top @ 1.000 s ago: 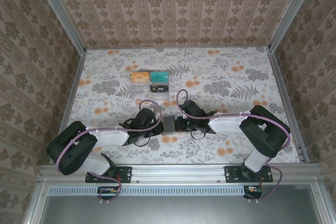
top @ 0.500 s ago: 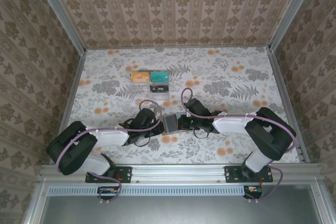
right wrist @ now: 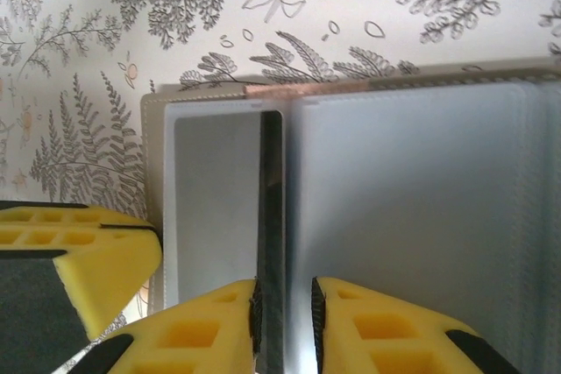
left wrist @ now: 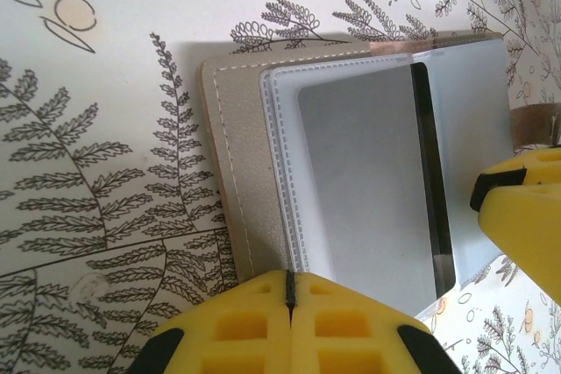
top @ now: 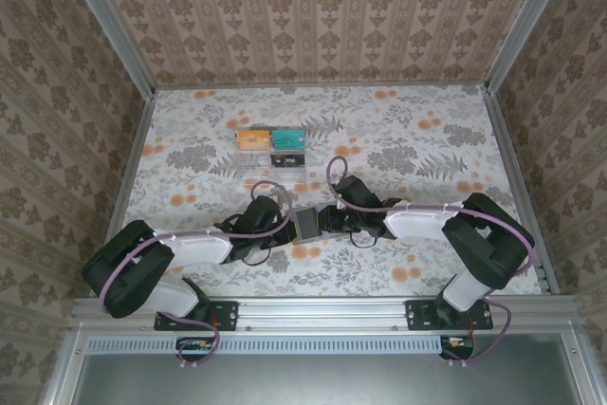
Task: Take the credit cards out of the card holder
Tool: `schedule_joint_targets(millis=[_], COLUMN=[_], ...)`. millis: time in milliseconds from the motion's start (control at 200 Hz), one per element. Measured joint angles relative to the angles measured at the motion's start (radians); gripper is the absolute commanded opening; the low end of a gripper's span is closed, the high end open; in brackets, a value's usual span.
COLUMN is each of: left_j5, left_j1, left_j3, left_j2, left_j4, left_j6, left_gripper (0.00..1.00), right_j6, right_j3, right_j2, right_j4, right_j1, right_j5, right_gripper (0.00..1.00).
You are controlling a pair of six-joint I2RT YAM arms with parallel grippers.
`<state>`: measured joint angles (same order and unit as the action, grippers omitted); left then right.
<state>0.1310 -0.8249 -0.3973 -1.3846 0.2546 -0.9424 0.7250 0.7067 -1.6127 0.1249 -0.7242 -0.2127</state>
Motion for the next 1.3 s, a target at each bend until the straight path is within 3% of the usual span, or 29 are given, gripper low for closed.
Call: schedule_joint_targets(millis=[440,570,675,1300], left_j5=[0.0,0.0,0.0,0.0], left_j1=[0.0,0.0,0.0,0.0], left_j3=[0.0,0.0,0.0,0.011], left_j2=[0.0,0.0,0.0,0.029], left_j4=[-0.001,-0.001,-0.001,-0.024], left_j6=[0.0,0.0,0.0,0.0], left_gripper=[0.0,0.0,0.0,0.0], right_j6=[-0.01,-0.002,0.013,-0.003], right_j3=[0.039,0.039,0.039,-0.034], right_j2=[-0.083,-0.092,-0.096,0.0], right_j4=[0.037,0.06,0.062,0.032], right_j1=[0.002,0.002,0.002,0.081], right_j5=[-0.04,-0.061,-0.065,-0.057], right_gripper=[0.22,0.14,0.0,0.0])
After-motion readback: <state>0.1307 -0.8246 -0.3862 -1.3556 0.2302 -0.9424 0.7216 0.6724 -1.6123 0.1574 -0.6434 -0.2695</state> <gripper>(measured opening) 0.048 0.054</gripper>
